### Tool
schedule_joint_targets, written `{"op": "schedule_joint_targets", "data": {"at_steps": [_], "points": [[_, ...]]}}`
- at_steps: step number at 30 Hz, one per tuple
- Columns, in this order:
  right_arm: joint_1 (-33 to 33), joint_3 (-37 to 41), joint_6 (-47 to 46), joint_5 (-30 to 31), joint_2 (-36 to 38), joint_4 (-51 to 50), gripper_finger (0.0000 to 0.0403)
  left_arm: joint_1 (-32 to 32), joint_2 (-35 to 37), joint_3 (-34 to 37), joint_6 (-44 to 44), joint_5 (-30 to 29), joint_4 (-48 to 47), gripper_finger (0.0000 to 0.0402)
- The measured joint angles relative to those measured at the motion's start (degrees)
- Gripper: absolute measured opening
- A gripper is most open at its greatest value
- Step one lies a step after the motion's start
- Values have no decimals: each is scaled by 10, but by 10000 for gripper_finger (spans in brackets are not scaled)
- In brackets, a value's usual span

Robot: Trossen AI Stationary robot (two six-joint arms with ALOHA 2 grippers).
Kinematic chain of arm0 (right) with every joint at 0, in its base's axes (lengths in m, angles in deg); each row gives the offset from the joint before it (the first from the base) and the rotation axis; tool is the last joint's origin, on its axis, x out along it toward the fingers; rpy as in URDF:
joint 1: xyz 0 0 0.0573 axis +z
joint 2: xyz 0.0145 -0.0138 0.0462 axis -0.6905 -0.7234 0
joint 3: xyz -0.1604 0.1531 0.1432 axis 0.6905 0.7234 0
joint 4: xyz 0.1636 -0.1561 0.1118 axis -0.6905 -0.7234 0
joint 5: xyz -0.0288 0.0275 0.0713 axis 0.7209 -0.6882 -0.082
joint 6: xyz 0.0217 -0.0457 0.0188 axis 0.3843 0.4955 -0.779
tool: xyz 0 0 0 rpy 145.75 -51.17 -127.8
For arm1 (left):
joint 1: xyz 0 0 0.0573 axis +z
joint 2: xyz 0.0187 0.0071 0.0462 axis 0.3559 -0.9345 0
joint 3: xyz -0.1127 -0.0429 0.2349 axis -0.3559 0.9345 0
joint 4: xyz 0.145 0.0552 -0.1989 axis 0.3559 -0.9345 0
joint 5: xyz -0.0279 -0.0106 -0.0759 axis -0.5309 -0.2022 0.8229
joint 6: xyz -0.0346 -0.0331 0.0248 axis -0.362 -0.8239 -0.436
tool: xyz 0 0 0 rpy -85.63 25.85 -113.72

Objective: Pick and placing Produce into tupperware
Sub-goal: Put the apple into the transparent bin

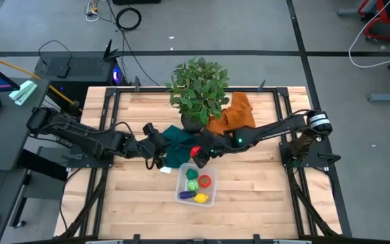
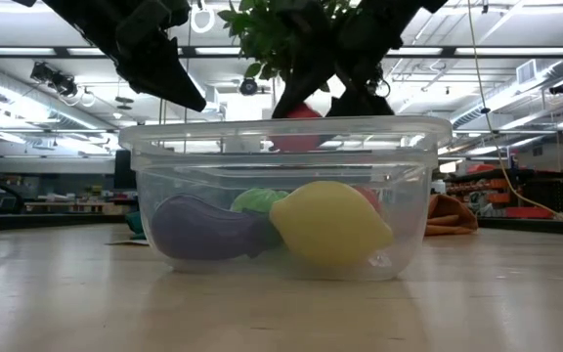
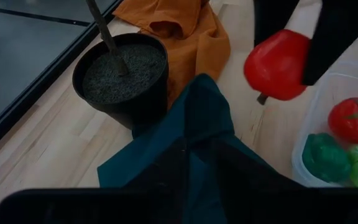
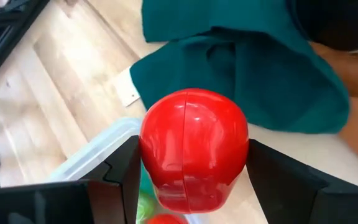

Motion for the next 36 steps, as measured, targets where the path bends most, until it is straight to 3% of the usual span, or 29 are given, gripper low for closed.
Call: {"op": "schedule_joint_targets", "data": {"at_steps": [5,20,31,36], "points": [[26,0,0,1,4,-1,202,0,0,0,0,9,0,81],[73,0,-3,-1,4,0,202,0,0,0,74,252,32,68],[103,0,-7,-30,4,0,202,0,0,0,140,396,104,41],[120,0,-9,-32,4,0,202,0,0,0,137,425,129,33]]}}
